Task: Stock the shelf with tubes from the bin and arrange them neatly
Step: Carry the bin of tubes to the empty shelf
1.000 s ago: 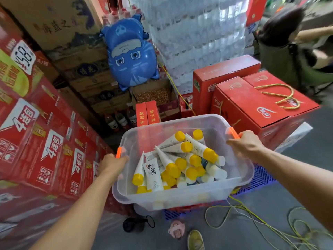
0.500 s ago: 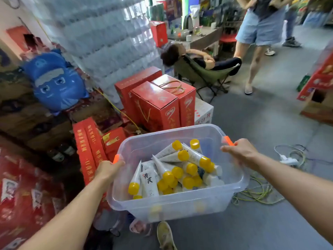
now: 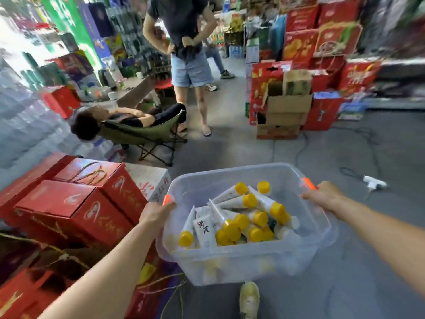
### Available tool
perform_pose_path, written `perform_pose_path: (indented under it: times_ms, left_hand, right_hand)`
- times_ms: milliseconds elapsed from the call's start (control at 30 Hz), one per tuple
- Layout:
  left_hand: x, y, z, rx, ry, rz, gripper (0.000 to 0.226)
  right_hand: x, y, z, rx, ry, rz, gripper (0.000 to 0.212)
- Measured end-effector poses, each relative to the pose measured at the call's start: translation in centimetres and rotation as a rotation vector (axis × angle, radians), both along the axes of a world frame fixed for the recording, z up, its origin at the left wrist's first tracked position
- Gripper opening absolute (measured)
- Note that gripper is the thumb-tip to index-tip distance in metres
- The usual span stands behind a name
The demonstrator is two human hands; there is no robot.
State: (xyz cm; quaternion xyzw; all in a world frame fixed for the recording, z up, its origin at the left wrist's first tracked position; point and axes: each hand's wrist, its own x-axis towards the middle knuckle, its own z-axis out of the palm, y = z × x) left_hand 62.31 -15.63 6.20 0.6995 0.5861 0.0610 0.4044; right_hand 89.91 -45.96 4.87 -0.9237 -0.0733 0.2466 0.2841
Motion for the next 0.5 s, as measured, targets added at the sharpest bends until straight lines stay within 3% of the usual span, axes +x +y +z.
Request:
perform_pose_path:
  times_ms: [433, 500]
  left_hand:
    - [36.1, 0.3, 0.2, -0.014, -0.003, -0.396, 0.045]
    - [41.7, -0.4, 0.4, -0.012, -0.014, -0.440, 0.042]
  right_hand:
    - [20.5, -7.7, 1.5, 0.097, -0.050, -0.485, 0.022]
    - [24.0, -9.1, 1.8, 0.109, -0.056, -0.547, 0.028]
